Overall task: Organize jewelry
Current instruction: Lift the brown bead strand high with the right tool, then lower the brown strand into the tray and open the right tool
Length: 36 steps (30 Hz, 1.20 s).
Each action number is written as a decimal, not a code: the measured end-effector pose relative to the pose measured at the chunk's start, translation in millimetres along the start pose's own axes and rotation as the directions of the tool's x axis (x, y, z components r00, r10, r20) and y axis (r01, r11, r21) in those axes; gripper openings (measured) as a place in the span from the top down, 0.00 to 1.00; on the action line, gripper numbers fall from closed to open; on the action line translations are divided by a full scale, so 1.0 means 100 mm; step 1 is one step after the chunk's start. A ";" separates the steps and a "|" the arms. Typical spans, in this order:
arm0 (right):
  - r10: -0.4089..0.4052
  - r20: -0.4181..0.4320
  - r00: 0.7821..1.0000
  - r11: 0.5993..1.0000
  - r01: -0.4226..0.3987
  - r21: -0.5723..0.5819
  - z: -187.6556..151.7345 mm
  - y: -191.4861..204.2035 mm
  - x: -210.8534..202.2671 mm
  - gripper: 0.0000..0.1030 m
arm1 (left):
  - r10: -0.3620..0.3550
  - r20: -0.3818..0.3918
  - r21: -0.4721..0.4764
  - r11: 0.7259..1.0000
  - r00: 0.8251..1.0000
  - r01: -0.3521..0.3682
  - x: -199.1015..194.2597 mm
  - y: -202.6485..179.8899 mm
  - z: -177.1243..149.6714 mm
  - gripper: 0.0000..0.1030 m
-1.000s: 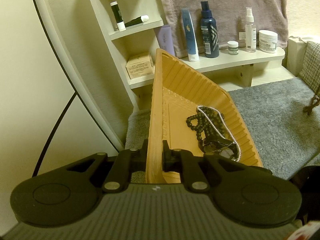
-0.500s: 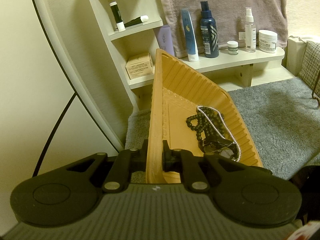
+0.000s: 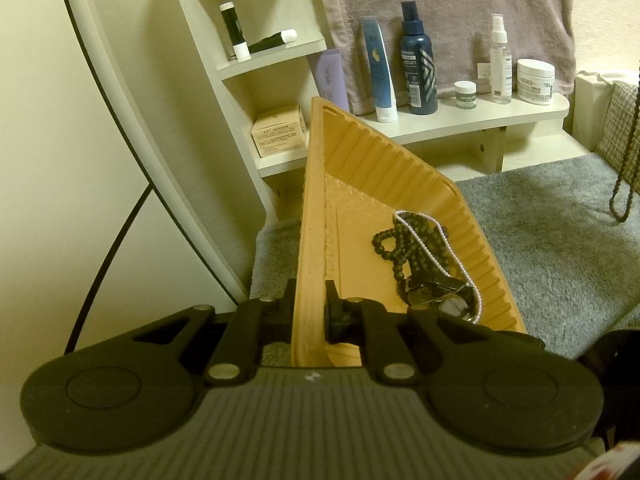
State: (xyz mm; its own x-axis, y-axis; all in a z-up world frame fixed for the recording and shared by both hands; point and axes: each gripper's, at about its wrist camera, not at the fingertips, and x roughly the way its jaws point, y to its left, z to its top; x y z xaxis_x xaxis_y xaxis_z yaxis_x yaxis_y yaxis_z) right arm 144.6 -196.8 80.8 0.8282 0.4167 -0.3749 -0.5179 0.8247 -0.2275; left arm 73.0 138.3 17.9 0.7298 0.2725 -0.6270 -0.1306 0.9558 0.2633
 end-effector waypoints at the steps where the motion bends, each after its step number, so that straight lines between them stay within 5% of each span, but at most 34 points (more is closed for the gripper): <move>1: 0.009 0.005 1.000 1.000 -0.008 -0.007 0.04 0.02 0.00 0.94 | 0.000 0.000 0.000 1.000 1.000 0.000 0.00 0.00 0.00 0.90; 15: 0.188 0.065 0.980 0.978 -0.180 -0.109 0.56 0.54 0.08 0.94 | -0.006 -0.001 -0.006 1.000 1.000 0.006 0.01 0.02 -0.01 0.90; 28: 0.418 0.091 0.904 0.900 -0.399 -0.176 1.03 1.21 0.21 0.94 | -0.031 -0.009 -0.047 0.998 0.999 0.031 0.06 0.13 -0.06 0.91; 36: 0.485 0.075 0.871 0.864 -0.464 -0.195 1.18 1.68 0.47 0.94 | -0.063 -0.031 -0.107 0.992 0.998 0.059 0.17 0.31 -0.16 0.94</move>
State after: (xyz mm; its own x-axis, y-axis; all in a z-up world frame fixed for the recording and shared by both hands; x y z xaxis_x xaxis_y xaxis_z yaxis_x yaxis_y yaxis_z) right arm 121.4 6.2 131.0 0.4869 0.7916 -0.3692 -0.8735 0.4447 -0.1983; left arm 70.6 174.4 4.3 0.7152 0.2153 -0.6649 -0.1584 0.9766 0.1458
